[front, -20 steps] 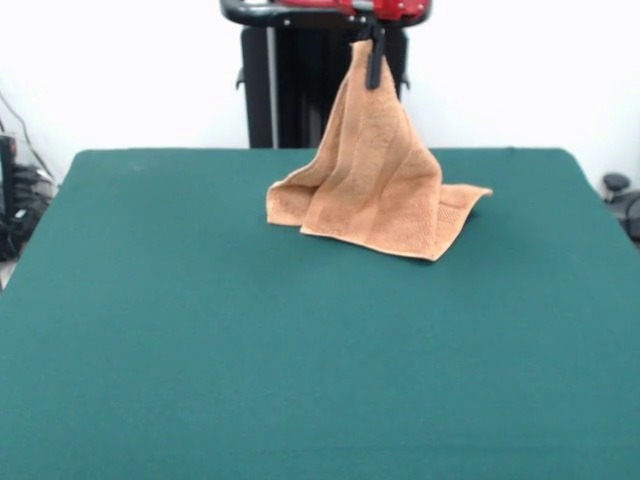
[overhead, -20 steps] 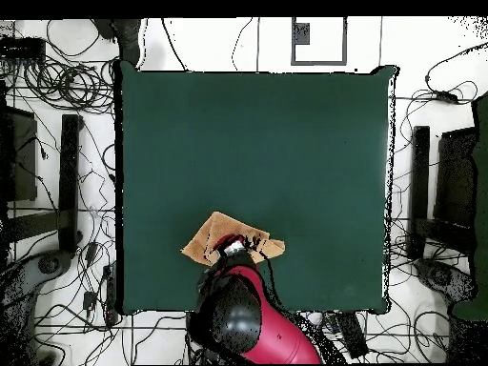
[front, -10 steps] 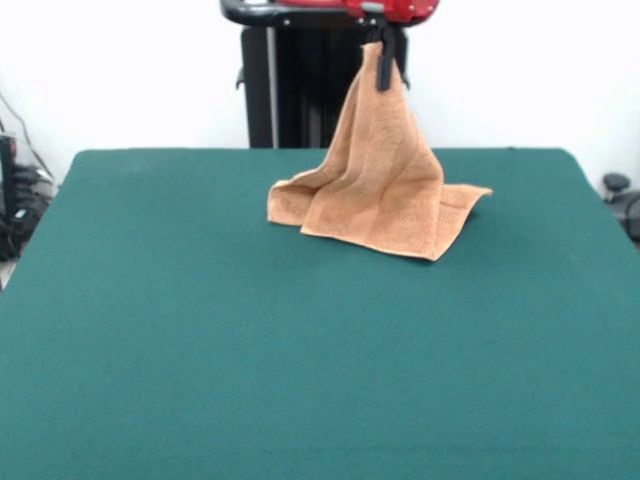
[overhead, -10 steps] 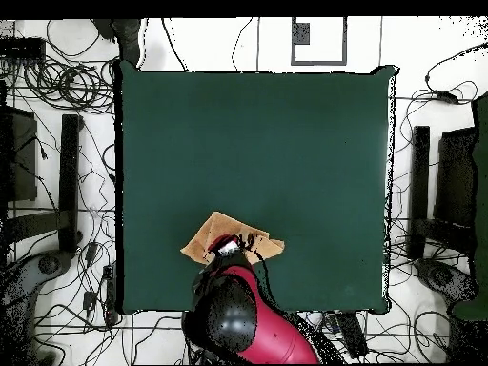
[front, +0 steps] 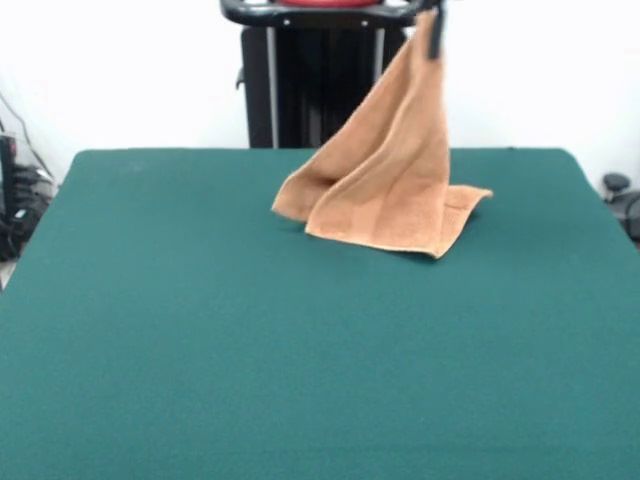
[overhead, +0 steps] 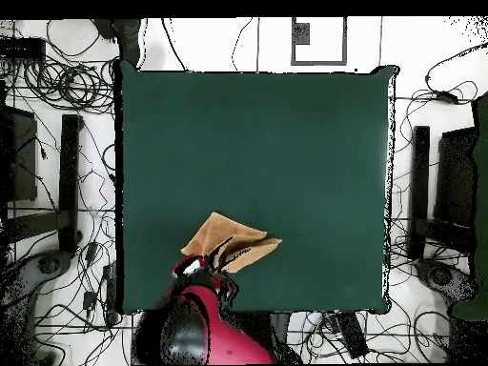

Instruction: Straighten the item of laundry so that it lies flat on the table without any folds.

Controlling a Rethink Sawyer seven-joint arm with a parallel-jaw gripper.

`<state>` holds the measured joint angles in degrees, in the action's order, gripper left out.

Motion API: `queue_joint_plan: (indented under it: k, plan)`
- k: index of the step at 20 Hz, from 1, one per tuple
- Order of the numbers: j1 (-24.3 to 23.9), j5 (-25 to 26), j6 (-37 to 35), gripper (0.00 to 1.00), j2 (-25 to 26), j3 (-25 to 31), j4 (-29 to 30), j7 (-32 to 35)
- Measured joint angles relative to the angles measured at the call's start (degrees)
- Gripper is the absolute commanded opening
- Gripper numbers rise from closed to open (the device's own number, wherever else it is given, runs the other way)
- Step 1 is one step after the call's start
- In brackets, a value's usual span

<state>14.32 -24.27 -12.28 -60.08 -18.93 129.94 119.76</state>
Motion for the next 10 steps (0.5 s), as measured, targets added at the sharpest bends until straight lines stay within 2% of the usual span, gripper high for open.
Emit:
queue_joint_plan:
  k: [3,4,8,10]
  plan:
    - [10.54,3.09,-13.42,0.00,-0.15,-8.11,-5.40,2.90]
    - [15.83,4.97,-23.46,0.00,-0.46,-12.55,-9.18,5.80]
    - [21.00,6.82,-38.47,0.00,-1.00,-18.42,-14.91,12.19]
    - [21.50,6.96,-41.17,0.00,-1.24,-19.65,-16.15,14.16]
